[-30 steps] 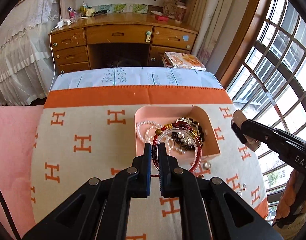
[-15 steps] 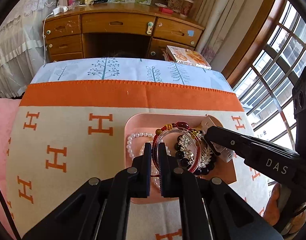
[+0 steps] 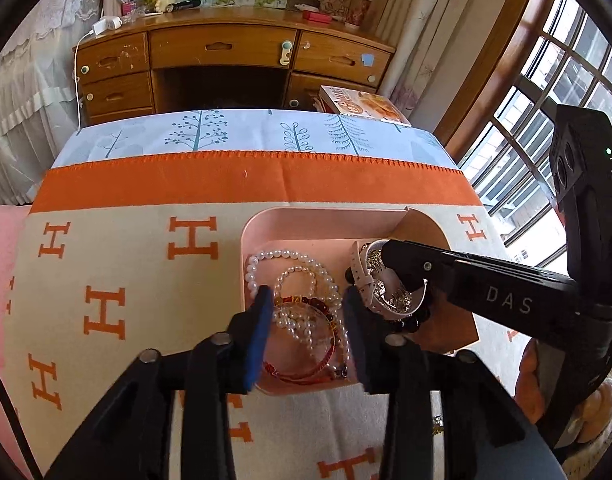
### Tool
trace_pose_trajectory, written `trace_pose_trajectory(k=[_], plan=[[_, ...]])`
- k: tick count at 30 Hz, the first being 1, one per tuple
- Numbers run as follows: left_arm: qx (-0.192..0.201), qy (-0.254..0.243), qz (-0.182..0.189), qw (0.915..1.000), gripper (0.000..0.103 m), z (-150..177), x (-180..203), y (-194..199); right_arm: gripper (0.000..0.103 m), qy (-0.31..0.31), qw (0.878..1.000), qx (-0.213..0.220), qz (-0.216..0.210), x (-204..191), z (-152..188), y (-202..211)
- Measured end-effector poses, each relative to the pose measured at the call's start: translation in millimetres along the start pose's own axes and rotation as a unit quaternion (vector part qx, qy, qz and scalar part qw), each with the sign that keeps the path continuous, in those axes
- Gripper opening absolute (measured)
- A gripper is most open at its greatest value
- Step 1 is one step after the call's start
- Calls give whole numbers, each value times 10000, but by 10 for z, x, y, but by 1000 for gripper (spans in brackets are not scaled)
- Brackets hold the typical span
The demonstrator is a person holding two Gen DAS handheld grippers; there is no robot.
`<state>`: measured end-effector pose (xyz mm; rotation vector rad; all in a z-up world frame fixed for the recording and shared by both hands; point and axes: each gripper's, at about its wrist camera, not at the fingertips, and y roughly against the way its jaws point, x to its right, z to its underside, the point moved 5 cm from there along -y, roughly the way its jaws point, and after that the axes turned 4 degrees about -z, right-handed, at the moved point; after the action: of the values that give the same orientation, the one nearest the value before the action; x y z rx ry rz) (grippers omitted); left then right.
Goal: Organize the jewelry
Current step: 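Carry the bracelet and watch into the pink box and open both tools, then grasp the pearl safety pin with the left tool while the right tool grasps the round gold ring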
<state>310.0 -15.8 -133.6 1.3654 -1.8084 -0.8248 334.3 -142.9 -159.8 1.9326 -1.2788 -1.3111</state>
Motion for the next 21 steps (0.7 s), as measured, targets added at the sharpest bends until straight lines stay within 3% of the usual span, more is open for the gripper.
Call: trace_pose_trajectory(k=[1,2,21], plan=[[64,-14,-44,10000,55,10,4,44,14,-14,10000,16,-18,4,5,22],[142,-47,-80,9999,55,24,11,94,14,-21,10000,32,-40,9,21,55],[379,-396,-319,9980,57,524,54,1034,14,603,9968,495,-168,-179,762,1108]])
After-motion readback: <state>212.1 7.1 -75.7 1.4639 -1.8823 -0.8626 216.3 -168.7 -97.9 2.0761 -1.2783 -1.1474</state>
